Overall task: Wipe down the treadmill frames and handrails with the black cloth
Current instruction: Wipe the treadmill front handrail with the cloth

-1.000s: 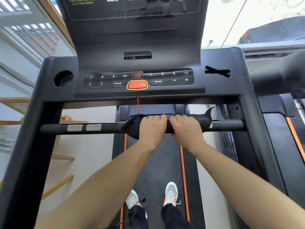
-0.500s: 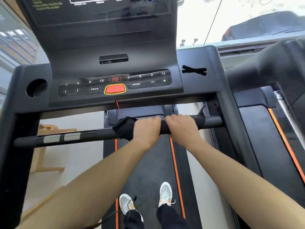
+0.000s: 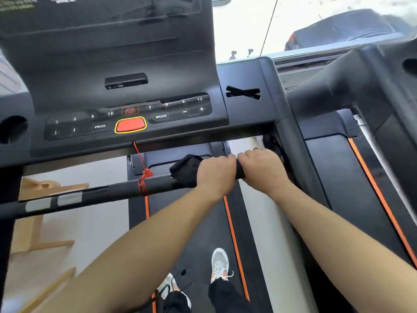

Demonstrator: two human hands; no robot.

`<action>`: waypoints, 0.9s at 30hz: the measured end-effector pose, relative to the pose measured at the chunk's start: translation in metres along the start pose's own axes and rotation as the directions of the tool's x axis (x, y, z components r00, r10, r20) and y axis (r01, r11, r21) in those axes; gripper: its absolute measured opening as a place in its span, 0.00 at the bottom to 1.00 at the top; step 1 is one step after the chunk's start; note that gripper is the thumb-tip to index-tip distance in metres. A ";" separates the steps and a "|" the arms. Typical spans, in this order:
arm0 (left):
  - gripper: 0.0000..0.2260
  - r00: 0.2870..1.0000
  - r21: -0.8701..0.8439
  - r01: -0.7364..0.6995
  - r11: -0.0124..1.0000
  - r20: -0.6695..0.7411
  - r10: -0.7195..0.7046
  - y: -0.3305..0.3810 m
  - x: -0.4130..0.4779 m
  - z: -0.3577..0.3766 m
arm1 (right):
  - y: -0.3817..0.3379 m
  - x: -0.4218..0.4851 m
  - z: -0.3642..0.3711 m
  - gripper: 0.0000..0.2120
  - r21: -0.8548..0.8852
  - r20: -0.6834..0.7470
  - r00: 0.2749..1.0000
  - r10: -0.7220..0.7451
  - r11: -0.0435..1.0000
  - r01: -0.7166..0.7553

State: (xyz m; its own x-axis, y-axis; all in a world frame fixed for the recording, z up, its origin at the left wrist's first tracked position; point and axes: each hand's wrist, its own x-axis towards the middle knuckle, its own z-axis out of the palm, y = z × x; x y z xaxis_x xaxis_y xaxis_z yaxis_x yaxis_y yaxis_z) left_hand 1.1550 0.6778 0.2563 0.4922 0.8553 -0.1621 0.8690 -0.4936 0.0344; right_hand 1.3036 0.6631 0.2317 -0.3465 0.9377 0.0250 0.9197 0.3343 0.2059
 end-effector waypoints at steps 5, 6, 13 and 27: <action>0.08 0.935 -0.175 0.048 0.983 0.353 0.018 -0.002 0.029 -0.013 | 0.016 0.026 -0.023 0.11 0.209 0.478 0.878 -0.018 0.973 -0.094; 0.11 0.871 -0.268 0.079 0.960 0.486 0.065 -0.005 0.040 -0.017 | 0.023 0.037 -0.032 0.11 0.305 0.627 0.776 -0.073 0.939 -0.159; 0.12 0.840 -0.329 0.079 0.941 0.531 0.115 -0.001 0.049 -0.018 | 0.031 0.032 -0.033 0.12 0.308 0.624 0.779 -0.059 0.935 -0.176; 0.12 0.802 -0.361 0.094 0.928 0.579 0.144 0.004 0.053 -0.028 | 0.041 0.050 -0.038 0.11 0.392 0.767 0.619 -0.167 0.887 -0.246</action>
State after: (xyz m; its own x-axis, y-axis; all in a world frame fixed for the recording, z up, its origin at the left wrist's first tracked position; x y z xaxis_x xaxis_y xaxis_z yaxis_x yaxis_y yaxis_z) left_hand 1.1856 0.7258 0.2751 0.4910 0.5233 -0.6964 0.8707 -0.3207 0.3729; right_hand 1.3167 0.7197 0.2783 -0.2264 0.5972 -0.7695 0.9730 0.1027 -0.2066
